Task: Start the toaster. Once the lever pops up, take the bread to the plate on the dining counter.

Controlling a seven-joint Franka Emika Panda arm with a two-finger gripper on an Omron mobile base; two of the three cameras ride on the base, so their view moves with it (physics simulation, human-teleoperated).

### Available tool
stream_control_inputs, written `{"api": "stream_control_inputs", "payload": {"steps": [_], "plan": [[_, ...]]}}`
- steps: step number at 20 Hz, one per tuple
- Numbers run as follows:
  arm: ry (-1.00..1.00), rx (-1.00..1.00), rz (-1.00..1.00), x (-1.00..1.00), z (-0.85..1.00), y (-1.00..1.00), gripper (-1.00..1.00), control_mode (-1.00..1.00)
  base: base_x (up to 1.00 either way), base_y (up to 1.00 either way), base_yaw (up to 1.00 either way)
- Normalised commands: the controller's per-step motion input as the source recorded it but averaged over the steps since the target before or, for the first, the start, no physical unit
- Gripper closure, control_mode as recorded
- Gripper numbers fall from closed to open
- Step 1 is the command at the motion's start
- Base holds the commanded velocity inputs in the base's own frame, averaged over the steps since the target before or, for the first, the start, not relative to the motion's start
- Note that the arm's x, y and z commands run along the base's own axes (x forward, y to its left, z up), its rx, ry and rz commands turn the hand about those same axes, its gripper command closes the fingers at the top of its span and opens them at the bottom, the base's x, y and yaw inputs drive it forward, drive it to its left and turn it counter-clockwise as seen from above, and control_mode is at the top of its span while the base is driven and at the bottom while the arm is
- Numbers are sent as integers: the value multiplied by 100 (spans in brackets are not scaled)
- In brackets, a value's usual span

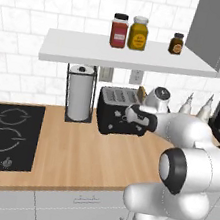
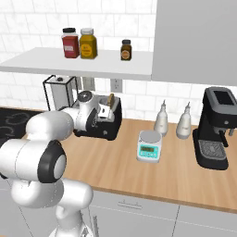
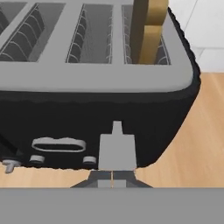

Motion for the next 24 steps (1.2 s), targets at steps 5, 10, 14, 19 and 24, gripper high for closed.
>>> {"api": "stream_control_inputs", "payload": {"steps": [5, 10, 14, 19, 24], "plan": [[0, 3, 0, 9, -20, -2, 100, -100, 0, 0, 0], [0, 1, 0, 30, 0, -3, 100, -100, 0, 0, 0], [-1, 0, 0, 29, 0, -1, 100, -100, 0, 0, 0], [0, 0, 0, 36, -22, 0, 100, -100, 0, 0, 0], [-5, 0, 0, 8, -9, 0, 100, -100, 0, 0, 0]]}}
